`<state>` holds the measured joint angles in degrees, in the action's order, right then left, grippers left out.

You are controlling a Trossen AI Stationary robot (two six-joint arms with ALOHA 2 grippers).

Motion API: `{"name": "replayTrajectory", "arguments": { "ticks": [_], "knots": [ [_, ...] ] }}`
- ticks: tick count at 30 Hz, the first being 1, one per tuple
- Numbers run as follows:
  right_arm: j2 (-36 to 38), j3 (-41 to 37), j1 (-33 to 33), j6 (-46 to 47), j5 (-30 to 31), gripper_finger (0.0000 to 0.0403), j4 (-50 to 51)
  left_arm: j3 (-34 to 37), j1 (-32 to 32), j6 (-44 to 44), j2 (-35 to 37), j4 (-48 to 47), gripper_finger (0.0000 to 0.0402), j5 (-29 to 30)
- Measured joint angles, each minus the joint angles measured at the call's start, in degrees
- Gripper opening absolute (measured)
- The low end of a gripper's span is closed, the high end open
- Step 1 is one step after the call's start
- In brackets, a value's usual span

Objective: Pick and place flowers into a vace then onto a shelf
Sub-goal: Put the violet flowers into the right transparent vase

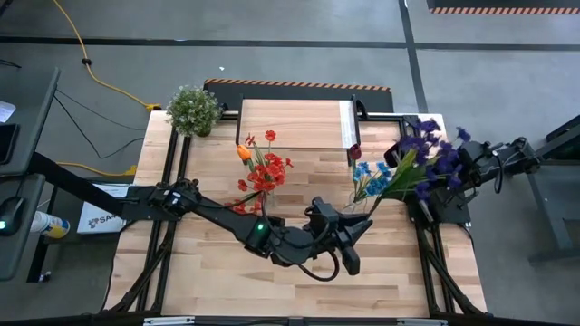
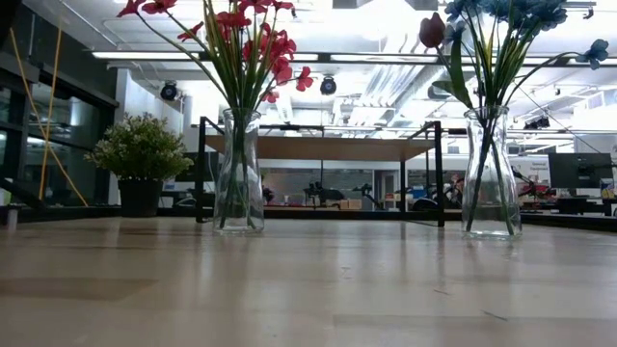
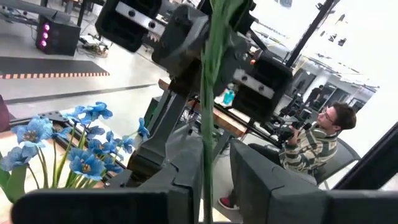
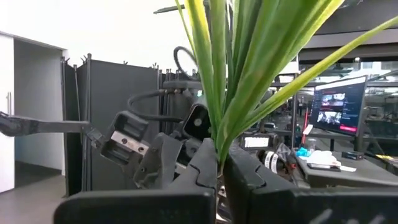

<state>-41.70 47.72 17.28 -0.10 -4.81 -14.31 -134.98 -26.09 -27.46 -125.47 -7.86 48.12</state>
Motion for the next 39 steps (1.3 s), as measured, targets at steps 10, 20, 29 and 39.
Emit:
{"name": "replayTrajectory", "arguments": {
  "ticks": [10, 20, 29, 39],
  "knots": [
    [8.8, 0.0, -0.1, -0.2, 2.6, 0.0001, 9.3, 0.0, -1.1, 0.6, 0.0, -1.2, 0.0115, -1.2],
    [13.7, 7.2, 0.0, -4.1, 3.5, 0.0000, 29.7, 0.0, -1.5, -0.1, 0.0, -4.3, 0.0111, -0.8],
    [9.8, 14.9, 0.0, -7.9, 2.5, 0.0000, 42.1, 0.0, -1.4, -4.7, 0.0, -10.4, 0.0110, -0.6],
    [2.5, 15.0, 0.0, -7.9, -2.4, 0.0000, 42.0, 0.0, -1.5, -14.0, 0.0, -22.0, 0.0106, -0.5]
  ]
}}
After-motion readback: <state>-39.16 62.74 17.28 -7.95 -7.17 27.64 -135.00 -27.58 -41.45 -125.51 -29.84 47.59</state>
